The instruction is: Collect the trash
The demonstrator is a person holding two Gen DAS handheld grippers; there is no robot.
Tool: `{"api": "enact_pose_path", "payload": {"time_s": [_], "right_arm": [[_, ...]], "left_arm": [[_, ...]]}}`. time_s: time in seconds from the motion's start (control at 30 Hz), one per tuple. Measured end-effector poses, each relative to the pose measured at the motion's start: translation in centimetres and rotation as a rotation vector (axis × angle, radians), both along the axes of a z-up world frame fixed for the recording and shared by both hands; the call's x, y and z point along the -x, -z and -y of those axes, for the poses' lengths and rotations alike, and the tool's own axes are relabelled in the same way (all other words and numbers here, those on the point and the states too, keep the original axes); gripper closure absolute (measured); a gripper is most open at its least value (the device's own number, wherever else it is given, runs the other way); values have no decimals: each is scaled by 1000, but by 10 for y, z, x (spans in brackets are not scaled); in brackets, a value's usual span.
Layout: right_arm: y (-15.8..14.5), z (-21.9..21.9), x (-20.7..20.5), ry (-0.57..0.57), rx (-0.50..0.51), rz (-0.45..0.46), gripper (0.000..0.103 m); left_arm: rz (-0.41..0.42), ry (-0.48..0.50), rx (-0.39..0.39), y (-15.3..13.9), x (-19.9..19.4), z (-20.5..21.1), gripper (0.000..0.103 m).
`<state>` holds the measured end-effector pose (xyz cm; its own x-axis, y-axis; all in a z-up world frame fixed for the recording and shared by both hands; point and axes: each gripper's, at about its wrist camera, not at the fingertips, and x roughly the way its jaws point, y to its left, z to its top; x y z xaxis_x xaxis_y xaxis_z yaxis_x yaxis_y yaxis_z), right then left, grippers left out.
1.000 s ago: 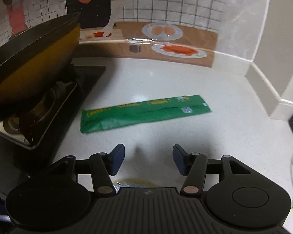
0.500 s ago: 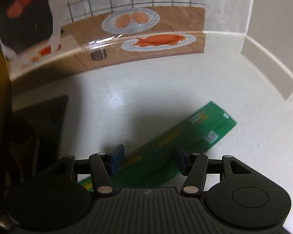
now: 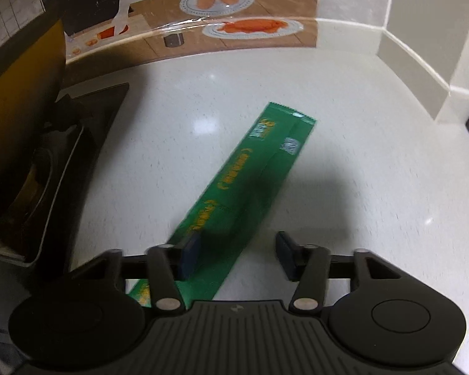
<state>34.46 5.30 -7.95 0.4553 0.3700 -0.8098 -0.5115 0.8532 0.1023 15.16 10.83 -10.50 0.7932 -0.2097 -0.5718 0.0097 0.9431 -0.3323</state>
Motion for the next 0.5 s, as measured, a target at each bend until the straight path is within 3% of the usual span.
{"api": "enact_pose_path", "payload": {"time_s": [0.03,0.17,0.23,0.3,0.5], "right_arm": [[-2,7,2,0,-22,-14,77],[-21,46,16,22,-157,-27,78],[-31,71,33,40,-194,13,70],[-34,90,50,59,-189,56,60],[-7,99,107,-6,-112,125,59]], "left_arm": [[2,-9,-3,-1,-5,0,81],[17,-32,-23,-8,-31,8,81],[30,-52,-61,-12,-51,12,81],[29,-82,-119,-11,-72,17,81],[2,-84,-192,-5,-126,27,81]]}}
